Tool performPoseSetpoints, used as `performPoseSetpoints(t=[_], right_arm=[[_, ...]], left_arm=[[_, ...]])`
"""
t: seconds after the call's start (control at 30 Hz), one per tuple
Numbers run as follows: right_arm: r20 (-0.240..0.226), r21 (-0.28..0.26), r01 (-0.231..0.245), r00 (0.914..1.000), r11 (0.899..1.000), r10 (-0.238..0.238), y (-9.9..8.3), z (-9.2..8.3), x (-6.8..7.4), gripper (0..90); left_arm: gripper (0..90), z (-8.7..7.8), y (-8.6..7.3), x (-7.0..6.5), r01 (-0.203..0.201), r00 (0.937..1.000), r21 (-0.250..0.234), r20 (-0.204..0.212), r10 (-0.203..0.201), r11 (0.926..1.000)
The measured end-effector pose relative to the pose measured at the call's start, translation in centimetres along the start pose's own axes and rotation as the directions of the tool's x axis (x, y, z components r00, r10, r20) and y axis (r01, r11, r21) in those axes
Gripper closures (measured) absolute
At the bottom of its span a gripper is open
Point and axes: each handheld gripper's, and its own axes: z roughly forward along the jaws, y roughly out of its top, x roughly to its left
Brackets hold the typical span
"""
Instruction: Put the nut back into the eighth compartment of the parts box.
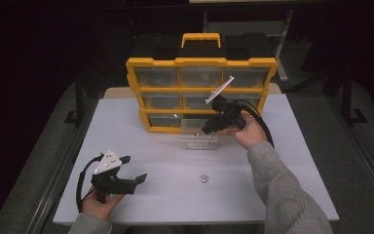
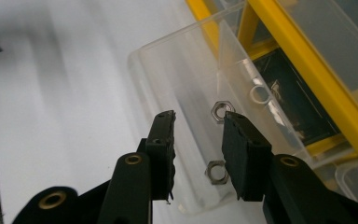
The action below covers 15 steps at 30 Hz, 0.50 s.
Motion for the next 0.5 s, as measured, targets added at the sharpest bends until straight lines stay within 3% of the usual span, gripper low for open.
performPoseSetpoints(t=[0.17, 0.2, 0.5], right_arm=[[-0.004, -0.016, 0.016, 0.9999, 1.0, -0.016, -1.1, -1.1, 1.1, 61.4], [-0.001, -0.023, 0.039, 0.9992, 0.999, -0.039, -1.3, -1.2, 1.1, 61.1], [-0.021, -0.029, 0.042, 0.9989, 0.999, -0.043, -3.5, -1.1, 2.9, 59.1]], left_arm=[[14.8, 0.0, 0.0, -0.1, -0.001, 1.0, -0.001, -0.001, 0.001, 1.0], [14.8, 0.0, 0.0, -0.1, -0.002, 1.0, 0.0, -0.001, 0.002, 1.0], [14.8, 0.2, 0.0, -0.2, 0.0, 1.0, -0.008, -0.002, 0.0, 1.0]])
